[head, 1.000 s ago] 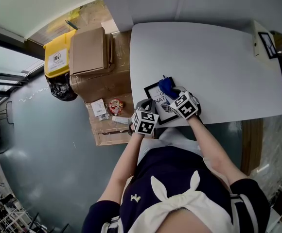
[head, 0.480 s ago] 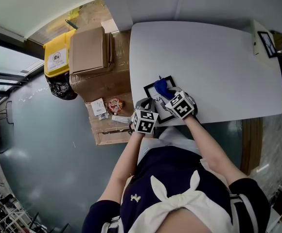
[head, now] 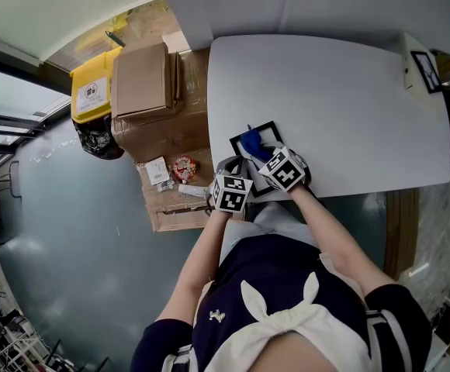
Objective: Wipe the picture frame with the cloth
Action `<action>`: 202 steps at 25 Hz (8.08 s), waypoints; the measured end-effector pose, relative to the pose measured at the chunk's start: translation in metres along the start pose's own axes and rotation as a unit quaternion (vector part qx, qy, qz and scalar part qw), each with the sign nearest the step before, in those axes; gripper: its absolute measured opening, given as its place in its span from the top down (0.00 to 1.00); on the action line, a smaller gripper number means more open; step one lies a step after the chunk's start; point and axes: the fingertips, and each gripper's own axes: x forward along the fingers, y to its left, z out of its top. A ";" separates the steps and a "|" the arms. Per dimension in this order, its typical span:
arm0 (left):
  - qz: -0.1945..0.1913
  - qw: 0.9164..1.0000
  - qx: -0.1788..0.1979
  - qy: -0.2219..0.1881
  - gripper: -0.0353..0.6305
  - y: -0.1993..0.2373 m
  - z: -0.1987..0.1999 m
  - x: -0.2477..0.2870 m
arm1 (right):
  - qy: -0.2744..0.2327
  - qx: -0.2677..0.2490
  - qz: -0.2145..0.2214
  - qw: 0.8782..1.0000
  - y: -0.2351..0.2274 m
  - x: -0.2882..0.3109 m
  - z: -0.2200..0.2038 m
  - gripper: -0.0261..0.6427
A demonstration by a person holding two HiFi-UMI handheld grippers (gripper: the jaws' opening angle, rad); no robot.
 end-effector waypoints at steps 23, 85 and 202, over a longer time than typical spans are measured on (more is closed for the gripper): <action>-0.010 0.999 -0.034 -0.012 0.95 0.003 0.001 0.000 | -0.002 -0.001 0.018 1.000 0.027 0.008 0.000 0.82; -0.021 0.999 -0.020 -0.020 0.95 0.001 0.000 0.000 | 0.002 -0.019 -0.016 1.000 0.025 -0.012 -0.023 0.82; -0.014 0.999 0.022 -0.018 0.95 0.000 0.000 0.000 | 0.022 0.011 -0.006 1.000 0.064 -0.017 -0.041 0.82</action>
